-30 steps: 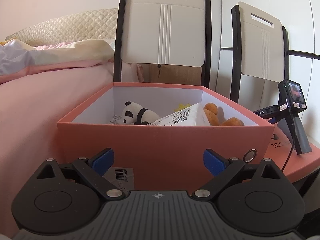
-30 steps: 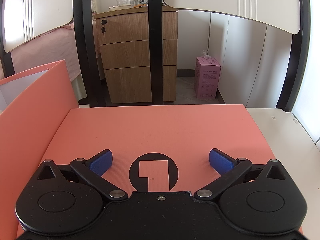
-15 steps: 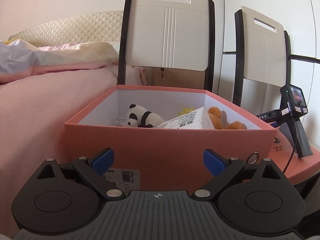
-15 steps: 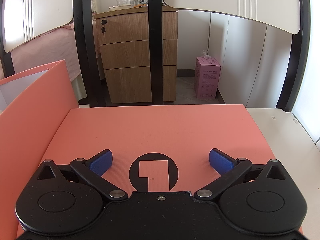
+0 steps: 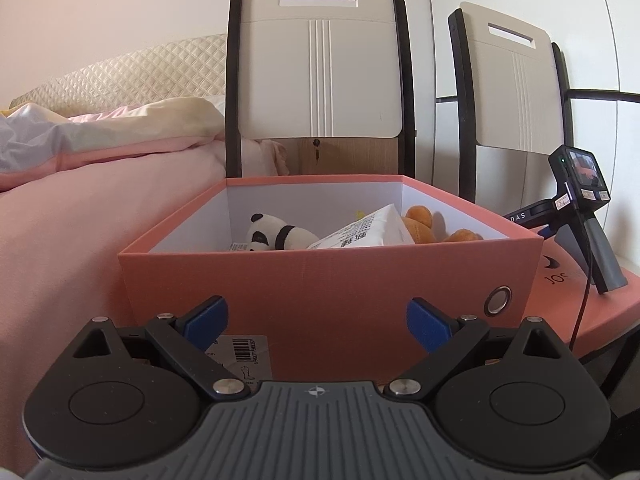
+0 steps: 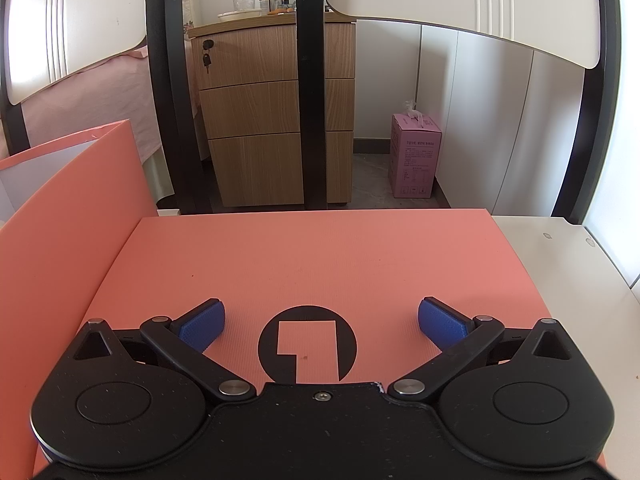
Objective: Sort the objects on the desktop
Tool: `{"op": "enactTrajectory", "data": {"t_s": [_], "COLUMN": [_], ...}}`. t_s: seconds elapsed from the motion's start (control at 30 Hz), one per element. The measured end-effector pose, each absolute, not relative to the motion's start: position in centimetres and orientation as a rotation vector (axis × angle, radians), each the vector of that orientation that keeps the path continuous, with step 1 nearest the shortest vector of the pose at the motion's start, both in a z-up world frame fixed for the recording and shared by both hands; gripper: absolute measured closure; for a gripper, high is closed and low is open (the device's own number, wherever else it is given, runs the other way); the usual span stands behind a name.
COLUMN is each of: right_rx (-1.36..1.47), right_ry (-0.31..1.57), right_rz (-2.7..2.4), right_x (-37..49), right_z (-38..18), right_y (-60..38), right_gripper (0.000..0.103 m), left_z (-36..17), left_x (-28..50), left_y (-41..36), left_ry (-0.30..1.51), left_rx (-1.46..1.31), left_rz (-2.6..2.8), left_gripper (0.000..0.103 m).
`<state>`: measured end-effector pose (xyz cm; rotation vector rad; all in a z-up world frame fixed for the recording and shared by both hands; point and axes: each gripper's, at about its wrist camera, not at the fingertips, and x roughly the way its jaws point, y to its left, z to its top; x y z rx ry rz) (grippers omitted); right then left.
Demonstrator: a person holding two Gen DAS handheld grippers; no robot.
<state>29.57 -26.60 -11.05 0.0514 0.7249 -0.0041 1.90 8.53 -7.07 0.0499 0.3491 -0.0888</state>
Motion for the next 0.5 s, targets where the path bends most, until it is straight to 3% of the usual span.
{"op": "enactTrajectory", "data": {"t_s": [0.5], "right_rx": [0.051], "right_ry": [0.725], "right_rz": [-0.004], "right_x": [29.57], "right_z": [-11.05], "right_y": [-26.59], "right_gripper": [0.000], "left_z": [-6.97], "left_x": [1.72], "left_y": [8.35], "left_ry": [0.314], "left_rx": [0.052], "left_rz": [-0.057], "left_gripper": [0.005]}}
